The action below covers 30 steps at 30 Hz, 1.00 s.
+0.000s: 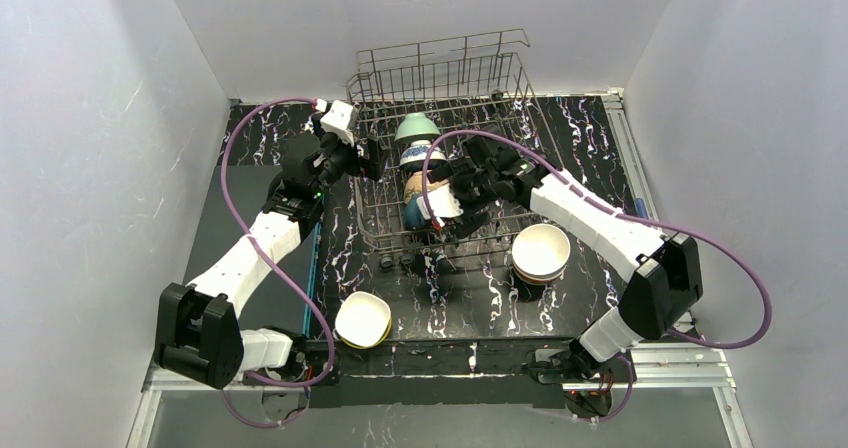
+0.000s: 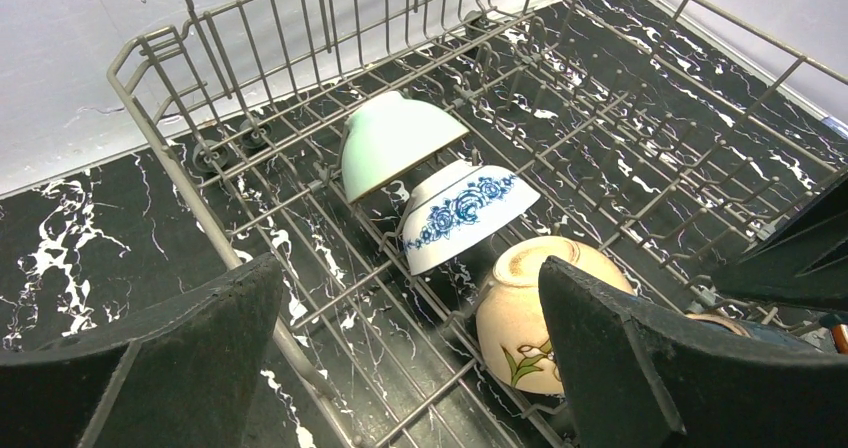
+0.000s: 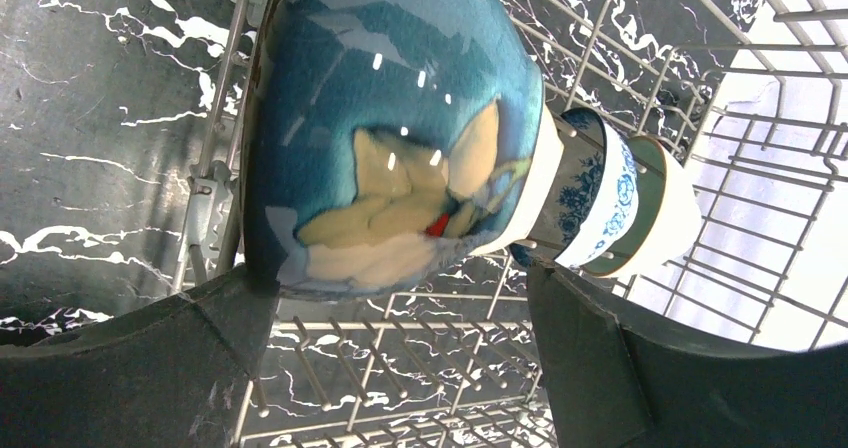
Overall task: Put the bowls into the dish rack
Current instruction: Turn the bowl upside down on the dish rack.
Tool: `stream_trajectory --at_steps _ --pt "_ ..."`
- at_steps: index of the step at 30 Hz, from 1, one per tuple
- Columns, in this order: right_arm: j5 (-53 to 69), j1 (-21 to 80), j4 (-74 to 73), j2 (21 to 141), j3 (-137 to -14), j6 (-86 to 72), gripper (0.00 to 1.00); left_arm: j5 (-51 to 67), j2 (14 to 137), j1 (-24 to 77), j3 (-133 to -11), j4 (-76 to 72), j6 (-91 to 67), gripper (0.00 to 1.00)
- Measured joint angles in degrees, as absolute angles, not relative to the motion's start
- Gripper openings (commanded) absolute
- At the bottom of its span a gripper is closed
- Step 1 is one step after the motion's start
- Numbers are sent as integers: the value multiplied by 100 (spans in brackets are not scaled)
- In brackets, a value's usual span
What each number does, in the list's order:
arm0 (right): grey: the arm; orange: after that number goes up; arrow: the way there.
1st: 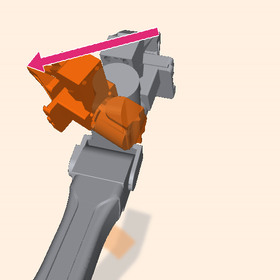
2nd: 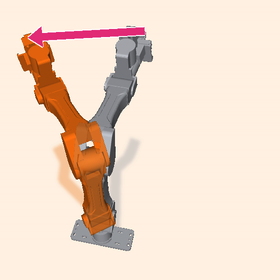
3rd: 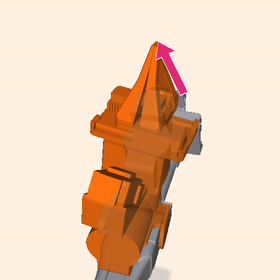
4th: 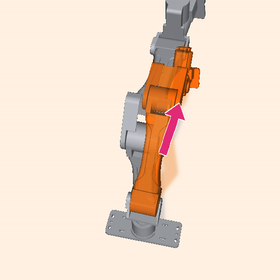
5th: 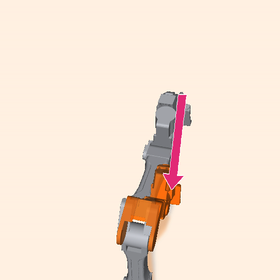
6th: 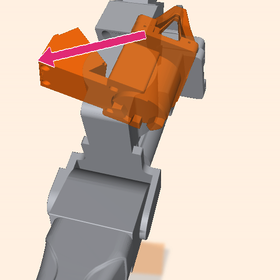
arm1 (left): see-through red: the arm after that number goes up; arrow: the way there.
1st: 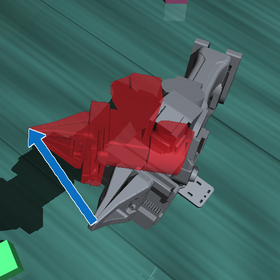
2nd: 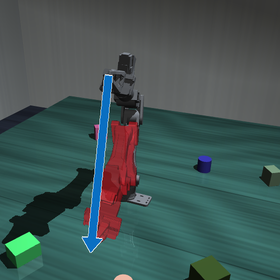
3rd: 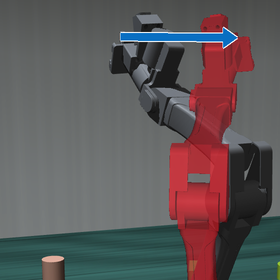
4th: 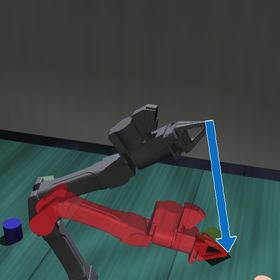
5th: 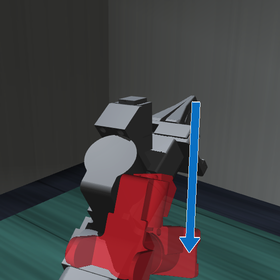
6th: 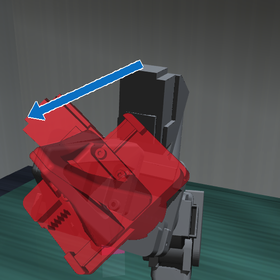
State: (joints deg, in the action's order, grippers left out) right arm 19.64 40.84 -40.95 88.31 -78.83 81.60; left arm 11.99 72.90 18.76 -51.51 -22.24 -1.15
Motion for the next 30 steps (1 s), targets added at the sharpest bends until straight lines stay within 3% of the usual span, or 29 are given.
stream_trajectory --at_steps 11,22,30 --pt "2060 4084 -4086 8611 -7883 8075 99 1288 7336 1876 -5151 -2226 -134 98" --pt "2930 4062 -4051 8281 -7780 8090 99 1533 7378 1951 -5194 -2224 -23 98" --pt "3514 4062 -3758 8274 -7747 7238 92 1785 7376 2104 -5343 -2040 226 98"
